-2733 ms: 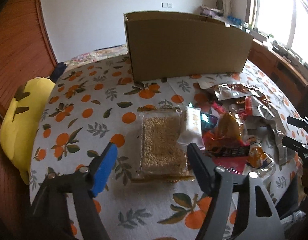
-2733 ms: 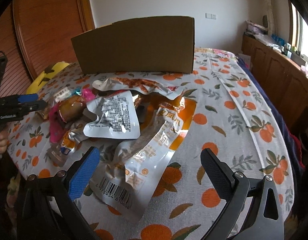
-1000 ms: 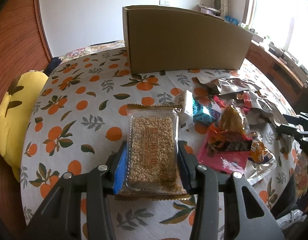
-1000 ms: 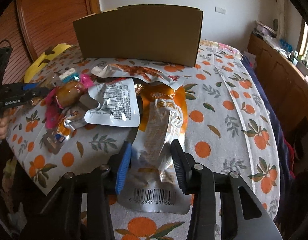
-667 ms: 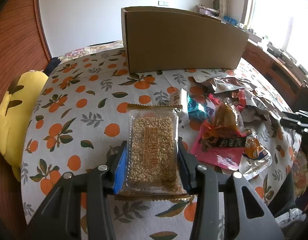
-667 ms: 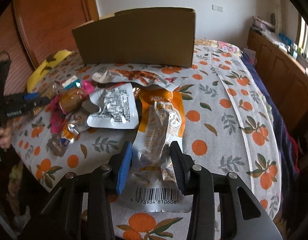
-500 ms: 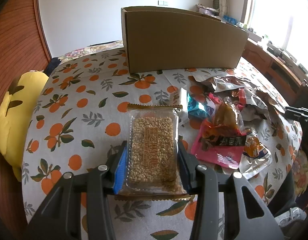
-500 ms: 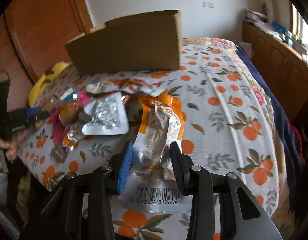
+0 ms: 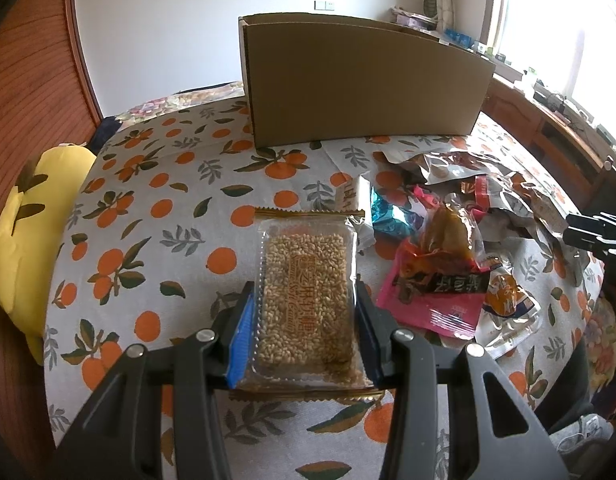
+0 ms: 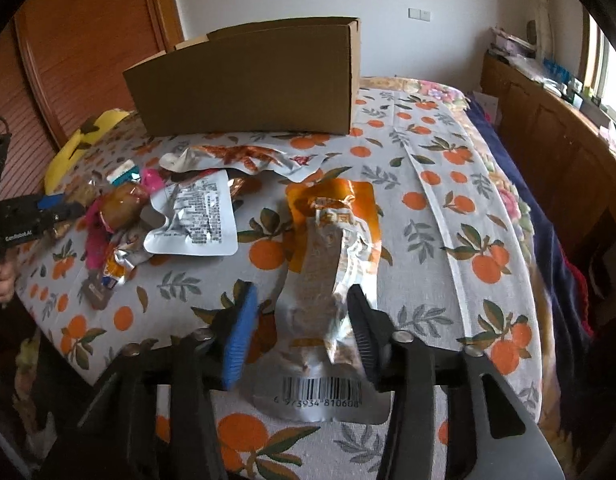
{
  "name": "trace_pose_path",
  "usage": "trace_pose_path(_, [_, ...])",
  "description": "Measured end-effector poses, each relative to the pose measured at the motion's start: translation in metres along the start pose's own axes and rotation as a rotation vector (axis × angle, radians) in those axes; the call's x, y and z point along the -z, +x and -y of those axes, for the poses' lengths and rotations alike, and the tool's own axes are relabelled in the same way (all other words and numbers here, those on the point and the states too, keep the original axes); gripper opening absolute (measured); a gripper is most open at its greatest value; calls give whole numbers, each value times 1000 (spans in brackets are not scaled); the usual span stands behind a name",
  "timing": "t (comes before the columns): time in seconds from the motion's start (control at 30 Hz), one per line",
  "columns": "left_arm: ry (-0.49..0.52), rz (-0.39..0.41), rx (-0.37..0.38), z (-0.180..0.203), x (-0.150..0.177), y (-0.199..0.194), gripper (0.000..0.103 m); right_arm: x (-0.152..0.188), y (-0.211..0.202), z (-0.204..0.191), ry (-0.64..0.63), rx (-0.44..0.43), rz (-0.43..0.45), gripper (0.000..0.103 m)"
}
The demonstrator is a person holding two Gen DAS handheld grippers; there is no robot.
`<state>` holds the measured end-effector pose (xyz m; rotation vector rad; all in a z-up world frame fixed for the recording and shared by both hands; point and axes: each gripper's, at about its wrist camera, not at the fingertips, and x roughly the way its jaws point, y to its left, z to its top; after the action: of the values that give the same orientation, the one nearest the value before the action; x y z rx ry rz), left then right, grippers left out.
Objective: Organize snacks
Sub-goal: 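Lift the rice-cracker pack with the left tool while the right tool lifts the sausage pouch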
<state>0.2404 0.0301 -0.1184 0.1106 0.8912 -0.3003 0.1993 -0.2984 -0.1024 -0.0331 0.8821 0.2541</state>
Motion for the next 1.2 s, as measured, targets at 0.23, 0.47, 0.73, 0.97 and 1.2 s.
trace_pose_path(0.23, [-3, -3, 1, -2, 2, 2, 44, -16, 17, 9, -14, 59, -31, 58])
trace_pose_path(0.47, [8, 23, 7, -1, 2, -5, 43, -31, 45, 13, -53, 65, -146, 62])
trace_pose_path(0.73, [-4, 78, 21, 0, 0, -24, 43, -42, 47, 14, -150, 21, -248, 44])
trace_pose_path(0.97, [-4, 120, 19, 1, -5, -41, 43, -40, 26, 20, -112, -10, -214, 40])
trace_pose_path(1.2, [-8, 171, 11, 2, -20, -55, 43, -55, -2, 10, -120, -19, -132, 41])
